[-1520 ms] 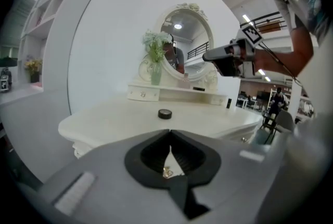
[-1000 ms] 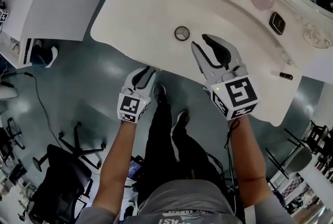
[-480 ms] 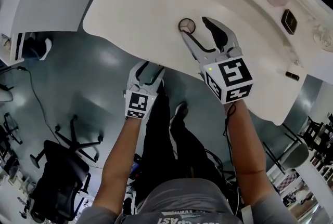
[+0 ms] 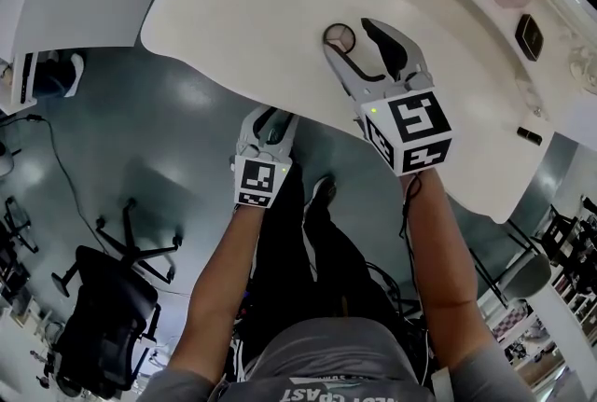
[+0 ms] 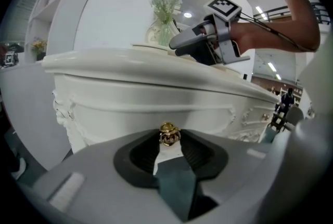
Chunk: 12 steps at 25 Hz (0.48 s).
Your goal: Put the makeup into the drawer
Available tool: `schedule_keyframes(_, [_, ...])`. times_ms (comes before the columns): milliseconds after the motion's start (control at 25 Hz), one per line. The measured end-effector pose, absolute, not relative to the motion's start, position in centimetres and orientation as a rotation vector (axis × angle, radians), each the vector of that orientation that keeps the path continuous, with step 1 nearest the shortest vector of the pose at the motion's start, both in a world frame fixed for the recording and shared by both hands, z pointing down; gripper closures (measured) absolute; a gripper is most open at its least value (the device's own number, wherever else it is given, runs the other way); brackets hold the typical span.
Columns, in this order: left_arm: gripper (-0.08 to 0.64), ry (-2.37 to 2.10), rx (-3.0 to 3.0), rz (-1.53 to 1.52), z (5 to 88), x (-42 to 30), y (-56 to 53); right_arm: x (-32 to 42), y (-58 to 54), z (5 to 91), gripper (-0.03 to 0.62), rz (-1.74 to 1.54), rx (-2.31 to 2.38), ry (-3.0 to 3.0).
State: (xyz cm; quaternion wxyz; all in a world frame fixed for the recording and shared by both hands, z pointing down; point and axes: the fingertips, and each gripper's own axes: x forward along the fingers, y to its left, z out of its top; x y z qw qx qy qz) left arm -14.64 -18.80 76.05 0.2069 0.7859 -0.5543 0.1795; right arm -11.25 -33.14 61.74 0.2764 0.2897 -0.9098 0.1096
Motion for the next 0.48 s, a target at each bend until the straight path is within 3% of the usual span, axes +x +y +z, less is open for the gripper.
schedule_keyframes(480, [0.440, -1.551, 2.158, 0.460, 75.9, -15.2, -16.2, -12.0, -32.8, 63.8, 0.333, 0.287, 0.721, -2.374])
